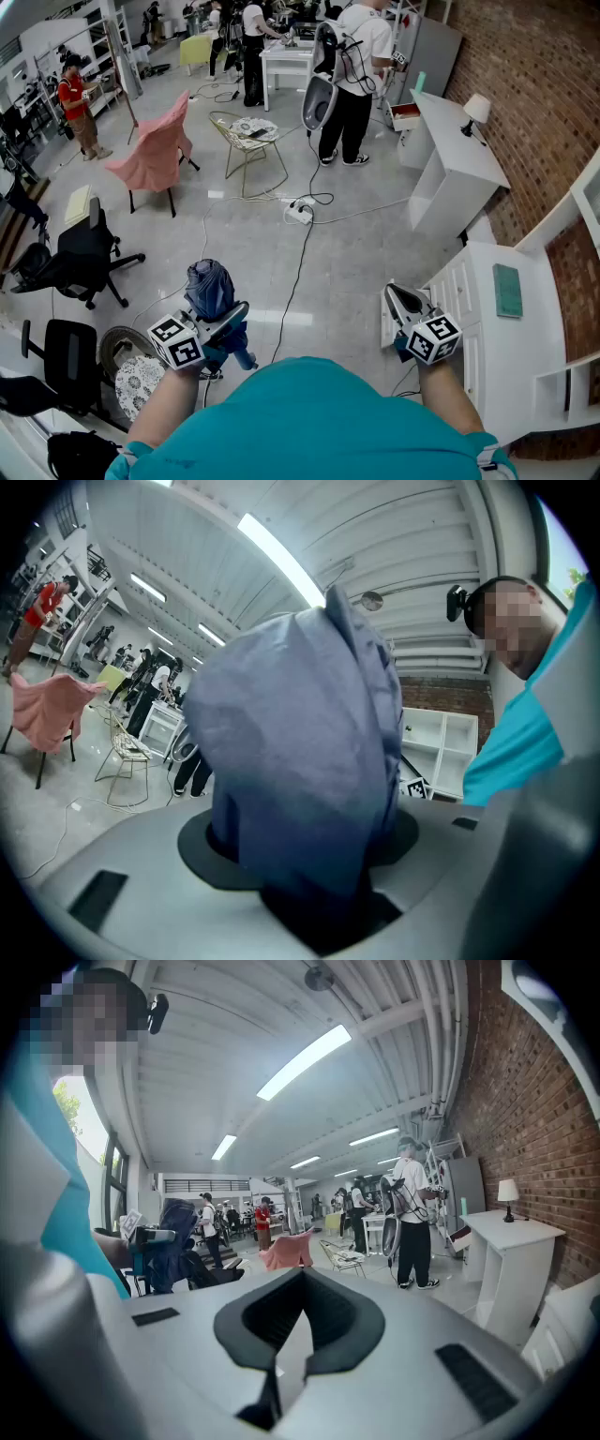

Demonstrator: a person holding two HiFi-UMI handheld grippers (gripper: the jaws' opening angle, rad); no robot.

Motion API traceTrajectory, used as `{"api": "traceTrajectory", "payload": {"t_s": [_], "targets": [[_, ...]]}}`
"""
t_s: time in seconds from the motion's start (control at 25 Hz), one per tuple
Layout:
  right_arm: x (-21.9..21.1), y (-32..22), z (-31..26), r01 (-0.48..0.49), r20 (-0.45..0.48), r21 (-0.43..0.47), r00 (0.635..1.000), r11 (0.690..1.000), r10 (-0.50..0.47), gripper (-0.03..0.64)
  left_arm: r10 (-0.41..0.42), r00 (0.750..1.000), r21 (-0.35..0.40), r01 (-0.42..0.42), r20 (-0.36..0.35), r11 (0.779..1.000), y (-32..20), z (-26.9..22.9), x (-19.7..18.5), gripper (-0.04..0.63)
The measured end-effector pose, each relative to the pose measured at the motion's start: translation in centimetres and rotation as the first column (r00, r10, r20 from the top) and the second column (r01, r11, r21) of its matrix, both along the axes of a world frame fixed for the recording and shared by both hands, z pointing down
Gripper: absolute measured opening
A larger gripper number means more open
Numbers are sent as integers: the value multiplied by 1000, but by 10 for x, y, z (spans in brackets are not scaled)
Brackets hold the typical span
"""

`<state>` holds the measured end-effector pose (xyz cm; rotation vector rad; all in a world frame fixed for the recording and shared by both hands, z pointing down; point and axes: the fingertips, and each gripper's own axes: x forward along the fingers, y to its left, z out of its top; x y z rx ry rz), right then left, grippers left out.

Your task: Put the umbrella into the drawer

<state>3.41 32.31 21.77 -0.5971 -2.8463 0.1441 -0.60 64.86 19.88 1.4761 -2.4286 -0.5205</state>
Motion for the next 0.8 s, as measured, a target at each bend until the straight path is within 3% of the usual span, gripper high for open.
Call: {"api": "traceTrajectory", "payload": {"t_s": [0.8], "targets": [[0, -47, 12, -76, -38, -46, 997, 996, 74, 21, 25, 1000, -17, -24, 5, 1000, -38, -4, -12, 261]]}}
